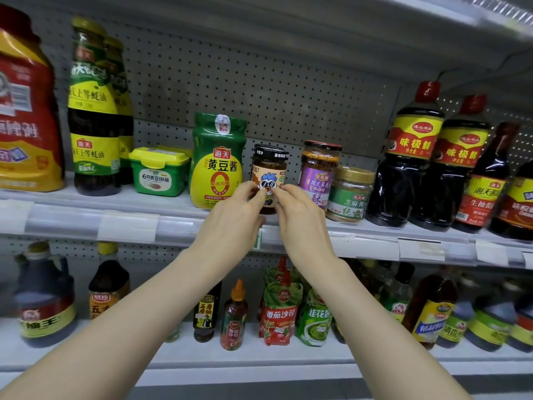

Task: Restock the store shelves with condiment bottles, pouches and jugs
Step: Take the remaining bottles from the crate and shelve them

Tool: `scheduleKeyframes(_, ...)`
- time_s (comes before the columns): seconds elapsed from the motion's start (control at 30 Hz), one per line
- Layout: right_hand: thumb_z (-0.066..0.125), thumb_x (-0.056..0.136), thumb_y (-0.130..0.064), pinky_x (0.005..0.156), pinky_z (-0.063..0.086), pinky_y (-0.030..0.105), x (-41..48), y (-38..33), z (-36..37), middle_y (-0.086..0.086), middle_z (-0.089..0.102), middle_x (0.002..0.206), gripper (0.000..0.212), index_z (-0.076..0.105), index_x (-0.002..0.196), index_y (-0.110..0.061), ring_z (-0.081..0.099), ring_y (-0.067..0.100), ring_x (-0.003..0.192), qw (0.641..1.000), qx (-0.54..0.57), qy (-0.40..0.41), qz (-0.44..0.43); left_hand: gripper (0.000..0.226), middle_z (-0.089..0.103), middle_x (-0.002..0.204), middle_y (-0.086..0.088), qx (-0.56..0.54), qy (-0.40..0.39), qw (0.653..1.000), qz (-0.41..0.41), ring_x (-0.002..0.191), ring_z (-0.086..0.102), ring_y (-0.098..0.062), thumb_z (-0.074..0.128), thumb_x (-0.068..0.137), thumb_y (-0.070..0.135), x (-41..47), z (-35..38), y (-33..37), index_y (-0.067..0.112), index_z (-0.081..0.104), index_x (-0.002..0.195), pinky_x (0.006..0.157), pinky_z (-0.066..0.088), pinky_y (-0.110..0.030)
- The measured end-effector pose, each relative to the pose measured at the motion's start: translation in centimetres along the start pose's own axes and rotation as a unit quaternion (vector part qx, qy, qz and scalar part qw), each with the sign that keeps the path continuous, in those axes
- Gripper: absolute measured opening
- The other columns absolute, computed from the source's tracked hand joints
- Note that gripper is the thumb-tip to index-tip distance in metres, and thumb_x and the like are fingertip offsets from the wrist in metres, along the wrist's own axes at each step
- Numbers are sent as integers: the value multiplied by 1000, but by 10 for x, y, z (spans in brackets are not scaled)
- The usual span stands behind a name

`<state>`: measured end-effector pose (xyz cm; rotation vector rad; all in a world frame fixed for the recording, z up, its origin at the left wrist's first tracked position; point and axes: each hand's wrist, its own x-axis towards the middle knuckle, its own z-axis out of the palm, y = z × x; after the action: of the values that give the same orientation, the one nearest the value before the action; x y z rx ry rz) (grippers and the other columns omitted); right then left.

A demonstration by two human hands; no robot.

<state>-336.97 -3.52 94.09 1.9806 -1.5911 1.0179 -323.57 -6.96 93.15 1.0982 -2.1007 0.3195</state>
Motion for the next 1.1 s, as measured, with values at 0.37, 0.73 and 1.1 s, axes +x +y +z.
scheduleKeyframes(0.37,58,95,4,96,47,37,6,6,5,16,63,131,39,62,133,-2,60,32,119,1000,24,-3,3,53,47,147,-9,-1,8,1000,1,115,60,-32,61,95,30,8,1,2,9,48,143,81,50,-39)
scheduleKeyframes(0.73,59,95,7,105,43,30,-53,28,-18,15,64,134,36,66,129,-1,60,29,124,993,98,45,-40,41,63,125,-14,-45,107,993,-13,113,61,-32,69,86,0,-48,-2,38,4,65,126,91,50,-41)
scheduleKeyframes(1.1,58,96,3,107,38,22,-188,109,-31,14,66,131,30,68,125,1,61,26,124,983,178,-38,-32,36,64,123,-7,-71,38,988,-130,108,63,-28,67,88,5,-147,72,147,10,67,124,86,54,-39)
